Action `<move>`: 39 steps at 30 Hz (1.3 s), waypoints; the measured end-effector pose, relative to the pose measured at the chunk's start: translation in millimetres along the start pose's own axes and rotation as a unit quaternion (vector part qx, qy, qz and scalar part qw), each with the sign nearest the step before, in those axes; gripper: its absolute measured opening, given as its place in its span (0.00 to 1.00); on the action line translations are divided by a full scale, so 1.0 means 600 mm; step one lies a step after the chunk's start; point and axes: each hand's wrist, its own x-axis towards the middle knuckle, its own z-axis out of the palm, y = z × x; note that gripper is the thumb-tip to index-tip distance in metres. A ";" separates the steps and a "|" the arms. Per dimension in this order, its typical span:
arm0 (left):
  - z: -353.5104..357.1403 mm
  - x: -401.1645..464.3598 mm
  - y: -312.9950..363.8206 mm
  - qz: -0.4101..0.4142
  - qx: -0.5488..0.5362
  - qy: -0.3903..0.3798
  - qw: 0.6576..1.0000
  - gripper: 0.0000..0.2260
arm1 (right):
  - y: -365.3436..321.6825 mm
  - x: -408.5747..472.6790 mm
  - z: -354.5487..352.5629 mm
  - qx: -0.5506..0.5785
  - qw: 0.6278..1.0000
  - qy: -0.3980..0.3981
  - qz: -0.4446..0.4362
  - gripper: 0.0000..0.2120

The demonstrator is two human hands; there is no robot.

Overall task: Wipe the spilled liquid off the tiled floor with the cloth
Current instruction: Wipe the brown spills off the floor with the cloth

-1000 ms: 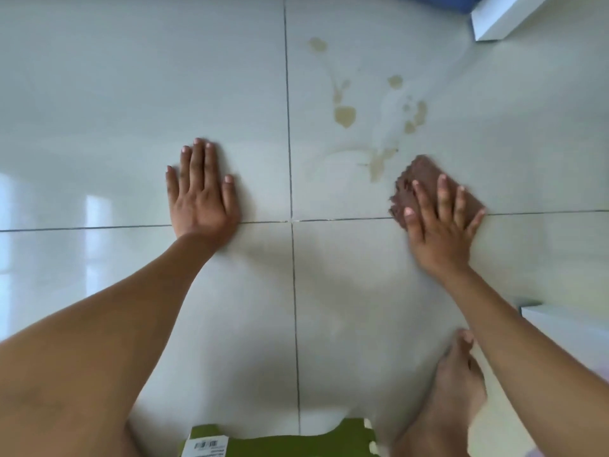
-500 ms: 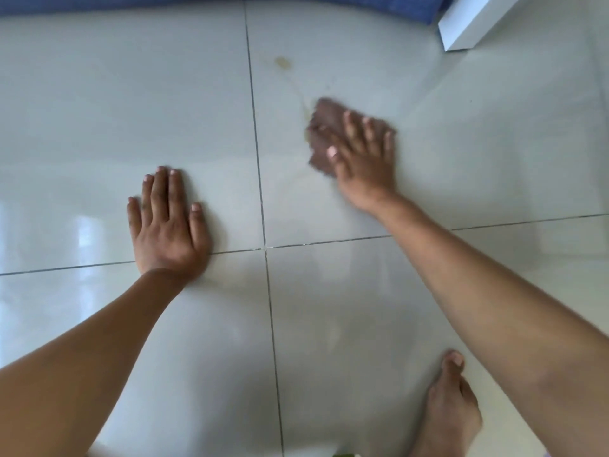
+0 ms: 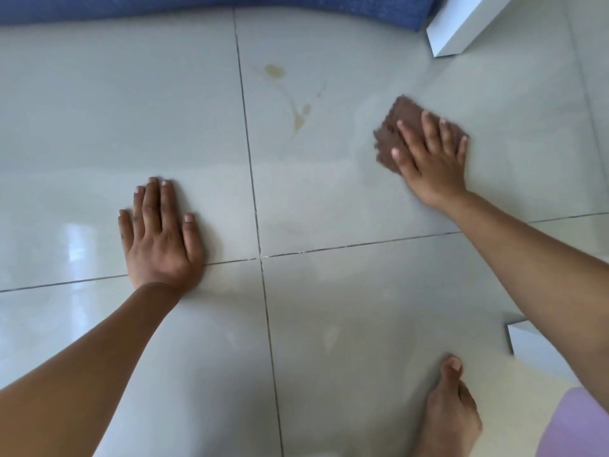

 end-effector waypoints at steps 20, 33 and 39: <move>-0.001 0.001 0.006 -0.008 0.001 -0.009 1.000 0.29 | -0.113 -0.029 0.020 -0.061 0.917 -0.028 -0.394 0.25; 0.007 -0.002 0.009 -0.005 0.010 -0.023 1.000 0.29 | -0.257 0.255 -0.051 0.071 0.990 -0.020 0.121 0.25; 0.007 0.002 0.010 -0.001 0.010 -0.025 1.000 0.29 | -0.429 0.212 -0.027 0.032 0.990 -0.006 -0.140 0.24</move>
